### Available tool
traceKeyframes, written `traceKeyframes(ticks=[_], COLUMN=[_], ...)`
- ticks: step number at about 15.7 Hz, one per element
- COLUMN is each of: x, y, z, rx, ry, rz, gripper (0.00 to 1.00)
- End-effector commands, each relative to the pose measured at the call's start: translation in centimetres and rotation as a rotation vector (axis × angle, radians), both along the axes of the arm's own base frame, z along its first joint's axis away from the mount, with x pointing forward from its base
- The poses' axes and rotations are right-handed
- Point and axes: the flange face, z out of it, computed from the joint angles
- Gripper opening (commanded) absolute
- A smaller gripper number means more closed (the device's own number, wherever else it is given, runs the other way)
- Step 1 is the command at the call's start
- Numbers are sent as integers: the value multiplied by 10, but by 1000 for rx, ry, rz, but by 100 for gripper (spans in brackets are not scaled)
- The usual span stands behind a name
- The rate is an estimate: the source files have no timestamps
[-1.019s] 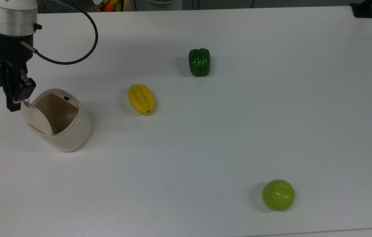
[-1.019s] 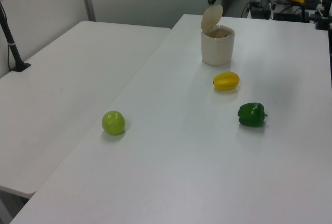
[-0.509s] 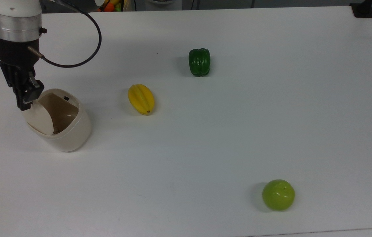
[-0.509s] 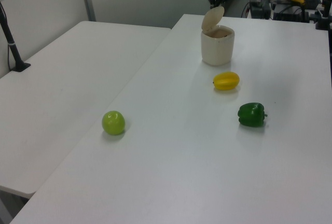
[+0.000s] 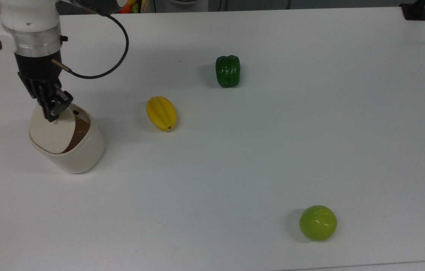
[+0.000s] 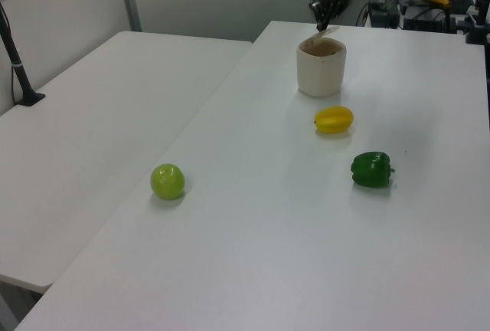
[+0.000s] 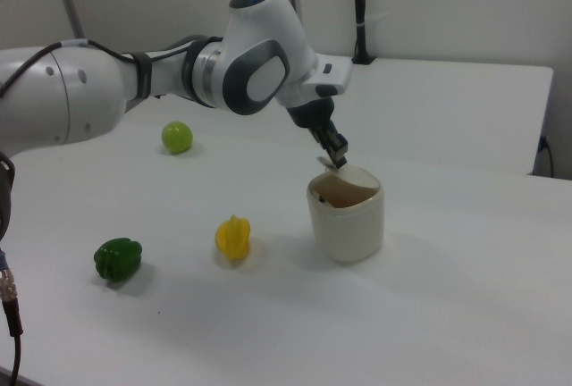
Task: Close garbage bin
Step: 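Push the raised lid down onto the bin opening with the gripper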
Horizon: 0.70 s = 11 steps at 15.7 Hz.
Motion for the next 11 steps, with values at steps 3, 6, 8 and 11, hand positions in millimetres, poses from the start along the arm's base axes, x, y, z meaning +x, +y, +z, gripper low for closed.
traceKeyframes(ticks=[3,6,8,11], x=[-2,-3,-5,-6], y=[22,24,25,24], z=[-16,-24,-33,-38], rx=[-12,-13,-12,-14], ry=[77,94,112,123], rz=[64,70,81,90], gripper=[12,12,12,12])
